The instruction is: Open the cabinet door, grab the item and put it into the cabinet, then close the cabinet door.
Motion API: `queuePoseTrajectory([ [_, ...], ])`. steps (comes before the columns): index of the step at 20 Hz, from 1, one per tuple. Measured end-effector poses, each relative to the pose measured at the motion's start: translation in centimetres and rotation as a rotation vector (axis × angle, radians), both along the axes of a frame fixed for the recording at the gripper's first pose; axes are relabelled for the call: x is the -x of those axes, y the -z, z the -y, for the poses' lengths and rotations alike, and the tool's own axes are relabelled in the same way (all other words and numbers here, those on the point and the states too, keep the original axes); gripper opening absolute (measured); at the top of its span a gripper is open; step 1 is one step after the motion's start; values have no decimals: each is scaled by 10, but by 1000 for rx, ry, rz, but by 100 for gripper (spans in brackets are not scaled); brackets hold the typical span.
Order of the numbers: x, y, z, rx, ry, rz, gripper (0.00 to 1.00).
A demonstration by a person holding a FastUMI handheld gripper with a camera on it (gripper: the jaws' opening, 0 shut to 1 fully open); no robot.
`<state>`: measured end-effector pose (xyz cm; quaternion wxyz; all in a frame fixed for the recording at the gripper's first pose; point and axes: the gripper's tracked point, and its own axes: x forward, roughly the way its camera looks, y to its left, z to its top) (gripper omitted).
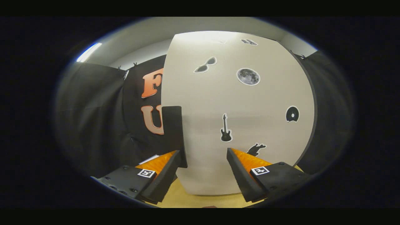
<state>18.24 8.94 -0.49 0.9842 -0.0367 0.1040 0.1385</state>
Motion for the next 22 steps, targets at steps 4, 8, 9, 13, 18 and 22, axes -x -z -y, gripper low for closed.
queuePoseTrajectory([
  [4, -3, 1, -2, -18, 14, -17, 96],
  [8, 2, -2, 1, -13, 24, -18, 96],
  [9, 5, -5, 3, -14, 20, -13, 96],
  [13, 32, -26, 19, -16, 17, 24, 96],
  [18, 88, -58, 54, 1, 20, 73, 96],
  [22, 123, -83, 86, -1, 45, 121, 96],
])
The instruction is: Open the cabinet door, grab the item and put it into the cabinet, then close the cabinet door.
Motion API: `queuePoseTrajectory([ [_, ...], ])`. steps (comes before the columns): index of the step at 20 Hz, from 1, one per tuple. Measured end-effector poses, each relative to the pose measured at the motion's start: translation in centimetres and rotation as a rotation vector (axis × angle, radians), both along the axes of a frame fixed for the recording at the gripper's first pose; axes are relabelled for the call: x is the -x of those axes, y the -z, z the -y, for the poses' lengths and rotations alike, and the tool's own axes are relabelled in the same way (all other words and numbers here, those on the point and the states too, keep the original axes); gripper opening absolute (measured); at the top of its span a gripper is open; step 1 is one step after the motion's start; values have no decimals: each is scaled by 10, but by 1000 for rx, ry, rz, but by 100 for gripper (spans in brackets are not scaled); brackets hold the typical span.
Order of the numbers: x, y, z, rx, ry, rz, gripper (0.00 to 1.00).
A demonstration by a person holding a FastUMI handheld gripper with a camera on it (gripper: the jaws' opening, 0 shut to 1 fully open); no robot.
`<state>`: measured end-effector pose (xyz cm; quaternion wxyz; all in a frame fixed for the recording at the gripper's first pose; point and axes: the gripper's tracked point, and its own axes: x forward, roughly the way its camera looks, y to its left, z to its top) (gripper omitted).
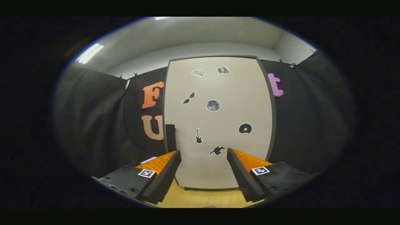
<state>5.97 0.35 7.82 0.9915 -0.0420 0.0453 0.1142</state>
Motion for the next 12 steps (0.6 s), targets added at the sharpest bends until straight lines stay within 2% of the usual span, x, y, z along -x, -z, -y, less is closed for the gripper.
queuePoseTrajectory([
  [6, 48, -8, 55, 15, 35, 15, 96],
  [12, 88, 13, 108, 20, 81, 2, 96],
])
